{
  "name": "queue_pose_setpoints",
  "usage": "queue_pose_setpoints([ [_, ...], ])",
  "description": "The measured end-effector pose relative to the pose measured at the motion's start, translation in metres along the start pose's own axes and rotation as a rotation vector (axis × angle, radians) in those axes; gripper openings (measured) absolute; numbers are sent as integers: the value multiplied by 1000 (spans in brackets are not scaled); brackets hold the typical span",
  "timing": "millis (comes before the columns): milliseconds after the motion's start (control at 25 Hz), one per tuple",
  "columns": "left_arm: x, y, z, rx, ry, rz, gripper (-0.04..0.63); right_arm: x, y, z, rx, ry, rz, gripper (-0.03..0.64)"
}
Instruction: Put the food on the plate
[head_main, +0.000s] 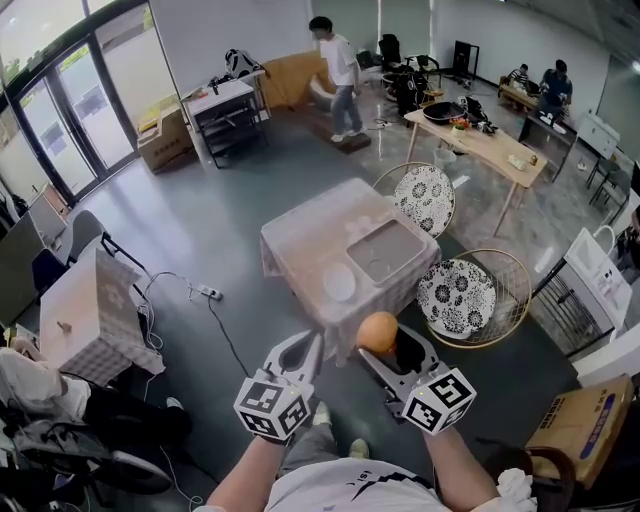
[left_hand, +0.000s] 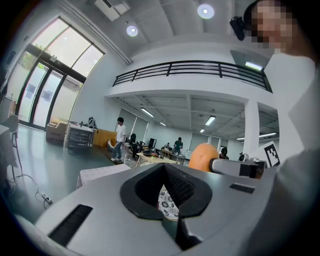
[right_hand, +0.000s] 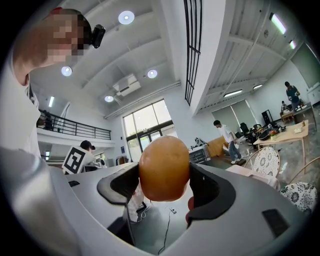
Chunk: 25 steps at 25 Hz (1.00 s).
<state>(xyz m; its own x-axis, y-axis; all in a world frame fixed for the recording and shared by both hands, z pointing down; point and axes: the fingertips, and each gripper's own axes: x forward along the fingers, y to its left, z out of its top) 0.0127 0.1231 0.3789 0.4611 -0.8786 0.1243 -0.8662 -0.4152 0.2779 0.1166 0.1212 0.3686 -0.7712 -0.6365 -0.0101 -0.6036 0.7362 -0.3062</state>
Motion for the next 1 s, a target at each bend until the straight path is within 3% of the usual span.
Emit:
queue_pose_setpoints([
  [360,50,41,-1,-2,8,-11,6,48,-36,-5,-6,38,-29,313],
  [640,104,109,2,5,38,-38,6,124,-71,-17,-3,71,-66,313],
  [1000,175,166,-7,26,88,-132,6,194,-129,-42,8,123,-161,314],
])
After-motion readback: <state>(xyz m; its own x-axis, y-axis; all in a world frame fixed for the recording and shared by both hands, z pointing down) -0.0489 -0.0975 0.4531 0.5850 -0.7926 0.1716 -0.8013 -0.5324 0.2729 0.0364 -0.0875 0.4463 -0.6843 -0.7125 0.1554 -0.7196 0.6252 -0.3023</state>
